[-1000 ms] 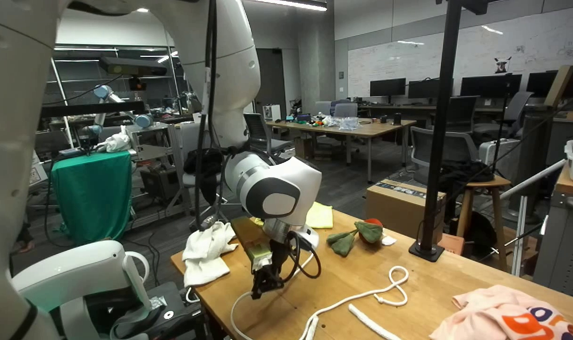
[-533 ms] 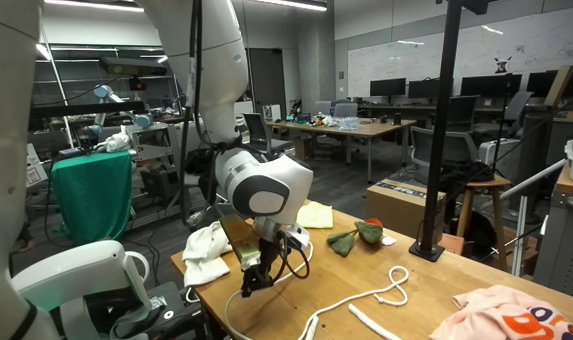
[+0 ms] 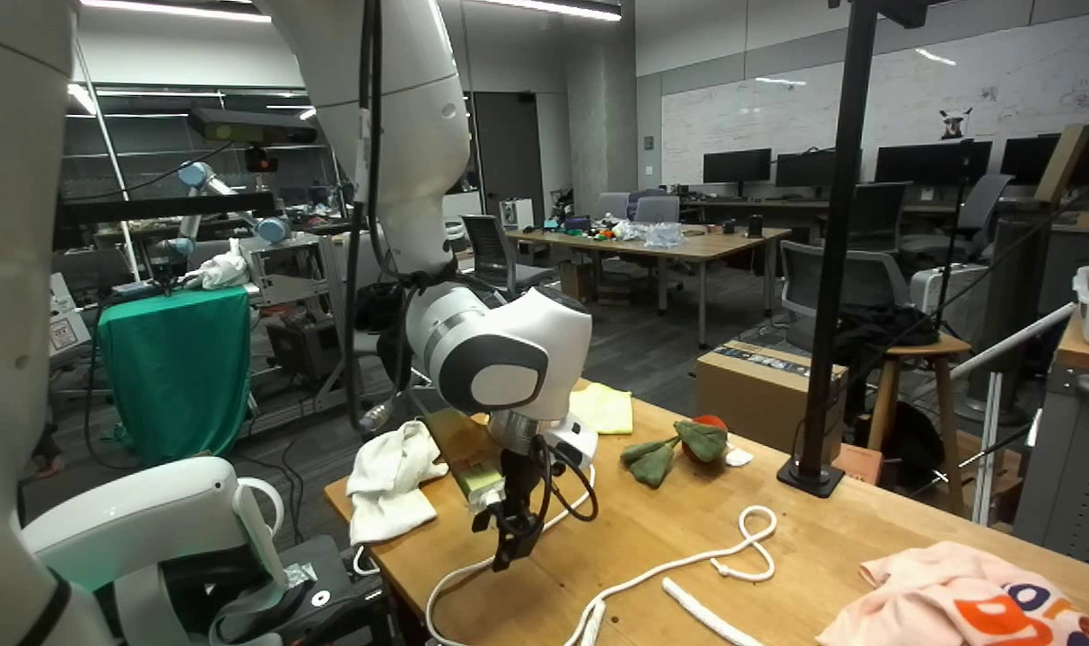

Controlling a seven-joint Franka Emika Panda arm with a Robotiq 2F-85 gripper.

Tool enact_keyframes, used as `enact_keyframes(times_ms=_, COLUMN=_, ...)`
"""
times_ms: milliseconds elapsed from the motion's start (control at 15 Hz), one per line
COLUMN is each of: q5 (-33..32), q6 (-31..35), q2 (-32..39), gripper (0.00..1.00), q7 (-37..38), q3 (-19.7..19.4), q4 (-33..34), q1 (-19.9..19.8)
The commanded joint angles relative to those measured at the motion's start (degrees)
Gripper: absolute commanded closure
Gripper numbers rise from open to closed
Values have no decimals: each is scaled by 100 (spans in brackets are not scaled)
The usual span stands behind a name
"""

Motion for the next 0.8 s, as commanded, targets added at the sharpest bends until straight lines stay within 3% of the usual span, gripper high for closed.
enact_keyframes(times_ms=0, q5=-345, q6=508, q2=-151, gripper=1, q7=-16, q3=-131, q4=-101, q1=63)
enact_keyframes(times_ms=333, q5=-782, q6=960, q2=-28, gripper=0, q7=-250, q3=-253, q4=191, q1=-148)
enact_keyframes(times_ms=733, q5=-648, q6=1004, q2=149, gripper=0, q7=-841, q3=-138, q4=659, q1=-629)
